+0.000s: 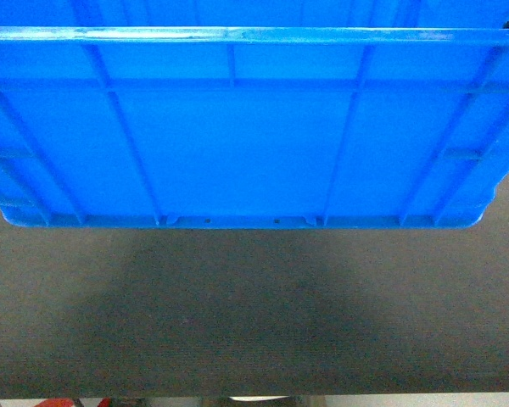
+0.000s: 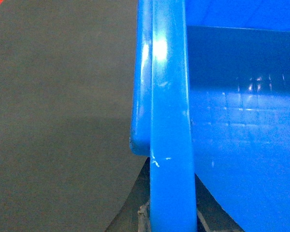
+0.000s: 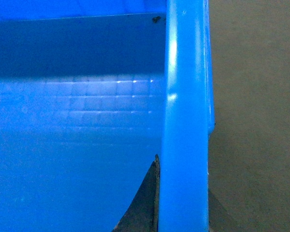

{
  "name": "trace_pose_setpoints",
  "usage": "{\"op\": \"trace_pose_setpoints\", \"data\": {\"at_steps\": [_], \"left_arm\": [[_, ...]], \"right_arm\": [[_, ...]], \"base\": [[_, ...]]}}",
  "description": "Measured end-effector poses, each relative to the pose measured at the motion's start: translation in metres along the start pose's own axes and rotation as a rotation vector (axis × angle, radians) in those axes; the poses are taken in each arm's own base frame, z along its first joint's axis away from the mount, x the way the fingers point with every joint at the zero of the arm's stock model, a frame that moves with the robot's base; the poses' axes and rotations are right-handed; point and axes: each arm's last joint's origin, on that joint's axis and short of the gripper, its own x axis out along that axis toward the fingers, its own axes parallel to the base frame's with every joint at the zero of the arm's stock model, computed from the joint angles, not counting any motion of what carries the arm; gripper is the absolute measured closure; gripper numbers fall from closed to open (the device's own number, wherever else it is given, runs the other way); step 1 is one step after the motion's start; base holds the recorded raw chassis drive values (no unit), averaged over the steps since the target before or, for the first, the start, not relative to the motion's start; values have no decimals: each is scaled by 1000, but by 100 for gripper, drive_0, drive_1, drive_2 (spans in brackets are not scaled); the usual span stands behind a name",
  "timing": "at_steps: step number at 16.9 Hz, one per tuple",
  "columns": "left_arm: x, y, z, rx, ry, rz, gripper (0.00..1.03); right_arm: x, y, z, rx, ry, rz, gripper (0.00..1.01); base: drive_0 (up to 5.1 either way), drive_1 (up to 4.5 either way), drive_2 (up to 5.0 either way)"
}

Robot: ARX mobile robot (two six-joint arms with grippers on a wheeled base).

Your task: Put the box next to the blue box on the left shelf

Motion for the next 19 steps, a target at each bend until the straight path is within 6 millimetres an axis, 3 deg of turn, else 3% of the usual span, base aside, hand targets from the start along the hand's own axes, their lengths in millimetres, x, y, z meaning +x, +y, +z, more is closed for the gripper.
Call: {"op": "trace_pose_setpoints", "data": {"at_steps": [19], "left_arm": [[0, -1, 0, 1, 0, -3, 96]], "right_arm": [[0, 0, 0, -2, -1, -4, 94]], "base": [[-165, -165, -165]]}}
